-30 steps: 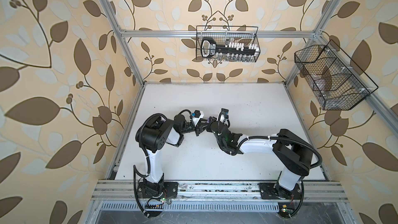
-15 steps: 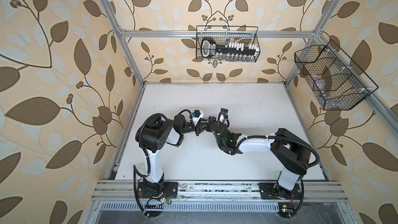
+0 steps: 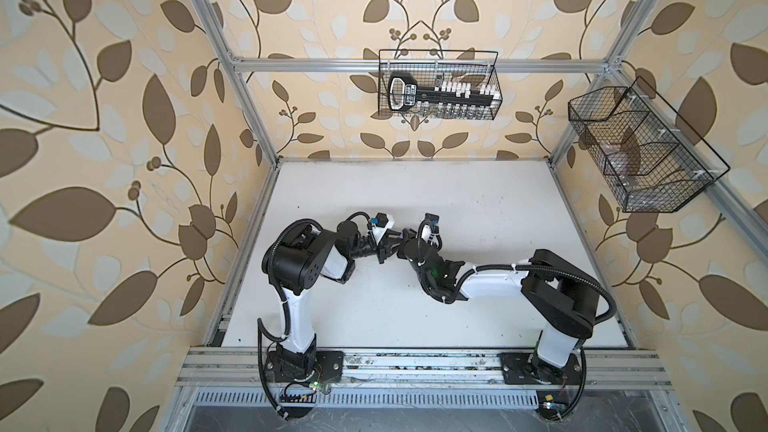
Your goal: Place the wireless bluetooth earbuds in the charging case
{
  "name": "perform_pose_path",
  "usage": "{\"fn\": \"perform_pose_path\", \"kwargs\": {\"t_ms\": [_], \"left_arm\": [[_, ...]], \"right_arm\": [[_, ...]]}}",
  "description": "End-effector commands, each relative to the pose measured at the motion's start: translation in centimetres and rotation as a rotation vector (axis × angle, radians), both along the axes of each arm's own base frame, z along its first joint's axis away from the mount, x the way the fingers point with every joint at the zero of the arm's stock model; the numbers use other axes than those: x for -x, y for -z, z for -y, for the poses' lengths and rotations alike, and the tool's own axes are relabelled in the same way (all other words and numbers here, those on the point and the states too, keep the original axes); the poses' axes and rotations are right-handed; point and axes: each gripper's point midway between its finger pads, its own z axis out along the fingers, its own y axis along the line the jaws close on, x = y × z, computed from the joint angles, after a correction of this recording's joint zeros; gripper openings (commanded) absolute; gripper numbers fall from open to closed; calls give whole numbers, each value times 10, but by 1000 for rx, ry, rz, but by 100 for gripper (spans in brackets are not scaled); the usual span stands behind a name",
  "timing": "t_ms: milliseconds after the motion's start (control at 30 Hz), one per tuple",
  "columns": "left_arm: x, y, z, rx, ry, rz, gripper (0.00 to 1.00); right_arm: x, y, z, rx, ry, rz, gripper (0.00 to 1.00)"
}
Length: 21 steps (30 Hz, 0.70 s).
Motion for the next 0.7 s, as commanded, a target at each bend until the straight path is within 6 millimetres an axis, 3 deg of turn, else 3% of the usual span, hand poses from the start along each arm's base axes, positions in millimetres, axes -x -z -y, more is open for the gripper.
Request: {"fn": "perform_pose_path", "kwargs": {"t_ms": [0,667], "left_arm": [[-3,-27,3,38,20,108,15],[4,-27,4,40,57,123,15]], "right_arm": [[12,10,3,23,-13,-30,17],[-2,6,13,11,-50,-87,21]]}}
